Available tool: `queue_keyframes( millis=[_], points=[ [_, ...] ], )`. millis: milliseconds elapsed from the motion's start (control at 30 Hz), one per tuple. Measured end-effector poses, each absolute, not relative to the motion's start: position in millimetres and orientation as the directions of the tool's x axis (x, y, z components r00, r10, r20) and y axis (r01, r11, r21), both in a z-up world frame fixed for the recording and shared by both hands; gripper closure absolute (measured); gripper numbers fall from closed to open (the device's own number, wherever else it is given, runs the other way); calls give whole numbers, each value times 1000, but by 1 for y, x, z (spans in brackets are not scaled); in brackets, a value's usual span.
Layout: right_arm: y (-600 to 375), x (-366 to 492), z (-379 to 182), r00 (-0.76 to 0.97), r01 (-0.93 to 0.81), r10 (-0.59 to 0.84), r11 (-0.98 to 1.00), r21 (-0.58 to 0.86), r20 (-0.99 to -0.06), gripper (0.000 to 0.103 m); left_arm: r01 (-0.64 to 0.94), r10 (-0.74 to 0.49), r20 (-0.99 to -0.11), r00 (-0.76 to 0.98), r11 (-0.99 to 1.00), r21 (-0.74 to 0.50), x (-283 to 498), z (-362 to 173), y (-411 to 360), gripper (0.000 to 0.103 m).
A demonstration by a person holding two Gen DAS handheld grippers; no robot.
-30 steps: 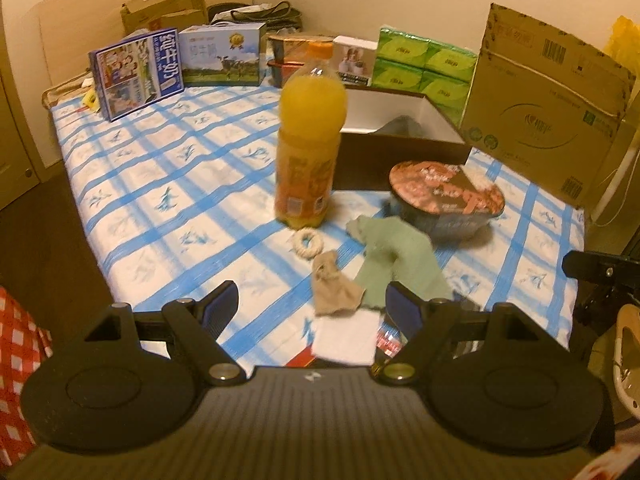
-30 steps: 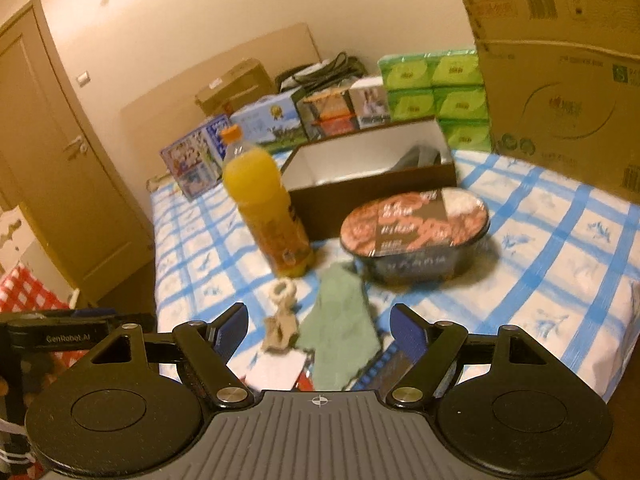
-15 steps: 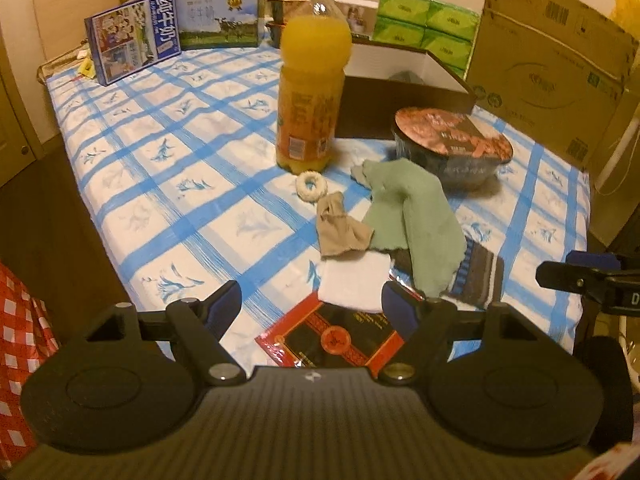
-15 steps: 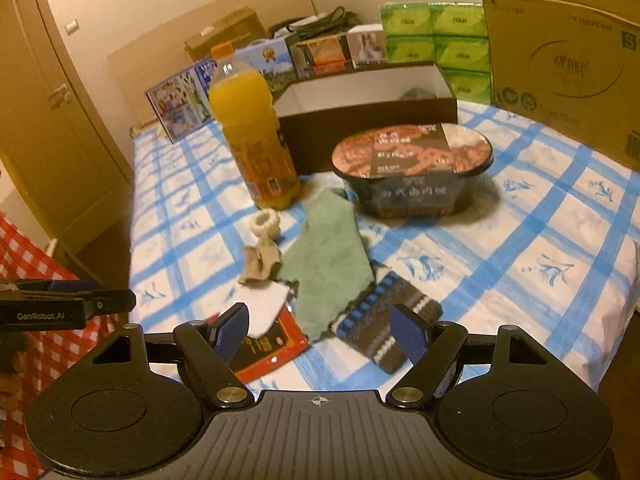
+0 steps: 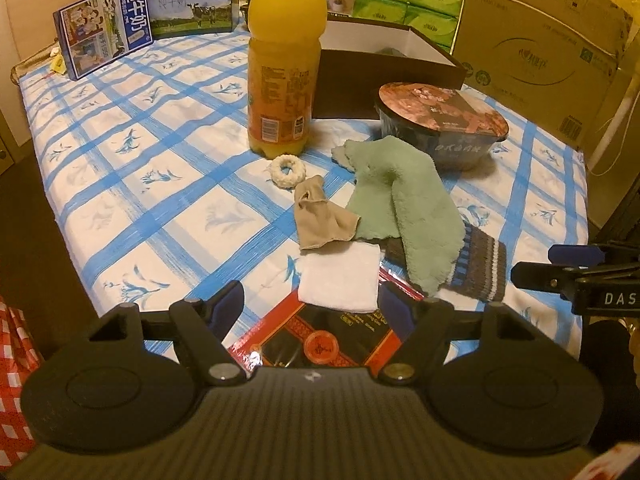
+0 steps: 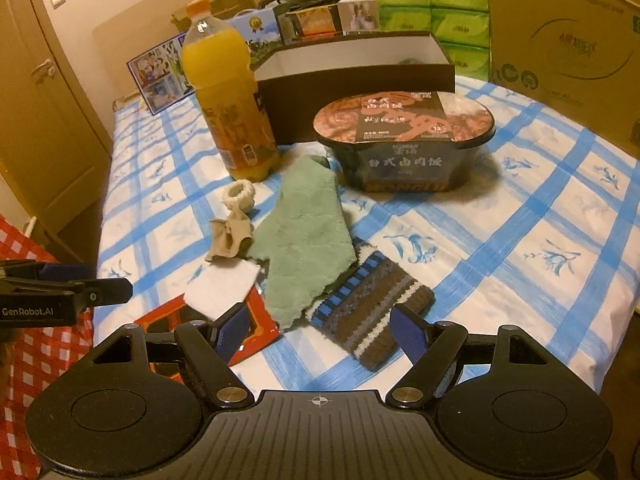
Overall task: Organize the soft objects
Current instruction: 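Grasp the beige stocking with the left tool while the right tool grasps the green towel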
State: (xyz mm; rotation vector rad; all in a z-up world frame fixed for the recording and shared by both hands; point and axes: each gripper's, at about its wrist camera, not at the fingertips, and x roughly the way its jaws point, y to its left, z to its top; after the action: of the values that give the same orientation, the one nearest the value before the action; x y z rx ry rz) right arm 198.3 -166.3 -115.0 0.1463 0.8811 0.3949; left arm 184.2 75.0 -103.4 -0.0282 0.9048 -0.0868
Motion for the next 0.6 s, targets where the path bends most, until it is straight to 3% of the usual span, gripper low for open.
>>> queue_keyframes(
  millis=[500, 600],
  points=[
    [-173, 247, -139, 561, -214, 357, 934, 286, -747, 26, 80, -103, -807, 582, 994, -69, 244, -139, 68, 36],
    [-175, 255, -143, 563, -196, 354, 935, 296, -747, 26, 80, -112, -811, 575, 994, -80, 258, -147, 66, 42]
  ],
)
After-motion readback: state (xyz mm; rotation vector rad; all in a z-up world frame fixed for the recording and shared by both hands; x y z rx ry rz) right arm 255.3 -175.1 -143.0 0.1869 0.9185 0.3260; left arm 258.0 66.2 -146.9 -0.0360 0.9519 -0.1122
